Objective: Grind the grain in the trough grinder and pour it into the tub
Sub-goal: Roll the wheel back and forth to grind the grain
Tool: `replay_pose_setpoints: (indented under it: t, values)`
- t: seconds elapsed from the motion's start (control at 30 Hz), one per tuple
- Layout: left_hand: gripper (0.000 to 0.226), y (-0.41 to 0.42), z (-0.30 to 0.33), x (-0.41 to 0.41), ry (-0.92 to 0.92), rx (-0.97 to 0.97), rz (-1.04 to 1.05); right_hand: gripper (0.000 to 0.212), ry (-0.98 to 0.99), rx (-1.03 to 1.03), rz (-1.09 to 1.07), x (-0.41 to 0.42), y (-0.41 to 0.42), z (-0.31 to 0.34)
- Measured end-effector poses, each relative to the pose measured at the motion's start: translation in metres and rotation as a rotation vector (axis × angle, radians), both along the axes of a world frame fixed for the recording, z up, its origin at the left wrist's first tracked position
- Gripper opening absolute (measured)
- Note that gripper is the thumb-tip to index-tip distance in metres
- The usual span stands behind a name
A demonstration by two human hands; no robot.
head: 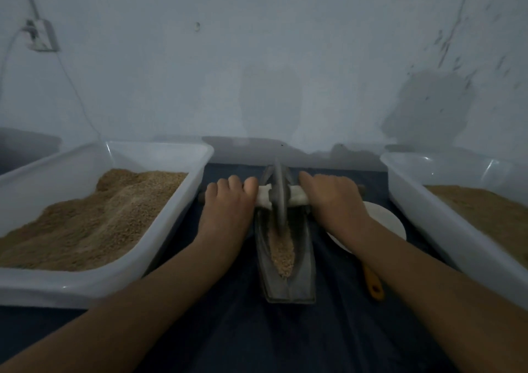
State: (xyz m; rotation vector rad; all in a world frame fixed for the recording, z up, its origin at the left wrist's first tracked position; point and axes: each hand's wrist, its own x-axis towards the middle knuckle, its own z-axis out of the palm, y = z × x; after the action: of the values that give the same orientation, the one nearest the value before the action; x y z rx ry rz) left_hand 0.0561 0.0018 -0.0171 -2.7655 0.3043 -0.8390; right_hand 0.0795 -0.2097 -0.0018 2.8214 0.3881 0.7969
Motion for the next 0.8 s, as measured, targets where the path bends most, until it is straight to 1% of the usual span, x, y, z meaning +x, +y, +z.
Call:
replay_pose_setpoints:
  t: [0.03, 0.1, 0.2, 0.3, 0.33, 0.37, 0.4, 0.43, 0.5, 0.53, 0.63, 0.7, 0.8]
  values:
    - [0.025, 0.006, -0.004, -0.01, 0.002, 0.016, -0.027, 0.023, -0.059, -0.017, 0.036, -0.015, -0.001, -0.003]
    - [0.024, 0.016, -0.008, -0.028, -0.027, 0.042, -0.086, 0.026, -0.163, -0.043, 0.079, -0.041, -0.002, -0.008]
    - [0.024, 0.018, -0.008, -0.046, -0.083, 0.086, -0.122, 0.033, -0.225, -0.045, 0.083, -0.063, -0.004, -0.015]
    - [0.025, 0.014, -0.004, -0.038, -0.05, 0.07, -0.099, 0.038, -0.224, -0.03, 0.088, -0.055, -0.008, -0.016]
    - [0.027, 0.013, -0.003, -0.029, -0.022, 0.057, -0.092, 0.037, -0.219, -0.036, 0.091, -0.046, -0.008, -0.016]
    - [0.034, 0.013, -0.002, -0.018, -0.004, 0.032, -0.093, 0.033, -0.203, -0.046, 0.084, -0.034, -0.008, -0.014]
    - [0.042, 0.011, 0.001, -0.006, 0.014, 0.014, -0.084, 0.028, -0.167, -0.052, 0.059, -0.021, -0.007, -0.011]
    - [0.045, 0.008, 0.005, 0.005, 0.027, -0.005, -0.07, 0.025, -0.116, -0.043, 0.018, -0.006, -0.004, -0.006]
    - [0.044, 0.003, 0.012, 0.026, 0.056, -0.041, -0.026, 0.021, 0.011, 0.012, -0.075, 0.021, 0.002, 0.005]
    - [0.045, 0.001, 0.014, 0.034, 0.073, -0.06, -0.01, 0.019, 0.032, 0.028, -0.089, 0.03, 0.004, 0.008]
    - [0.047, 0.001, 0.014, 0.041, 0.101, -0.1, -0.003, 0.02, 0.016, 0.027, -0.09, 0.04, 0.01, 0.012]
    - [0.038, 0.006, 0.009, 0.029, 0.078, -0.089, -0.011, 0.025, -0.006, 0.014, -0.067, 0.026, 0.011, 0.01]
    - [0.031, 0.012, -0.001, 0.0, 0.027, -0.031, -0.06, 0.023, -0.111, -0.016, 0.001, -0.011, 0.006, -0.002]
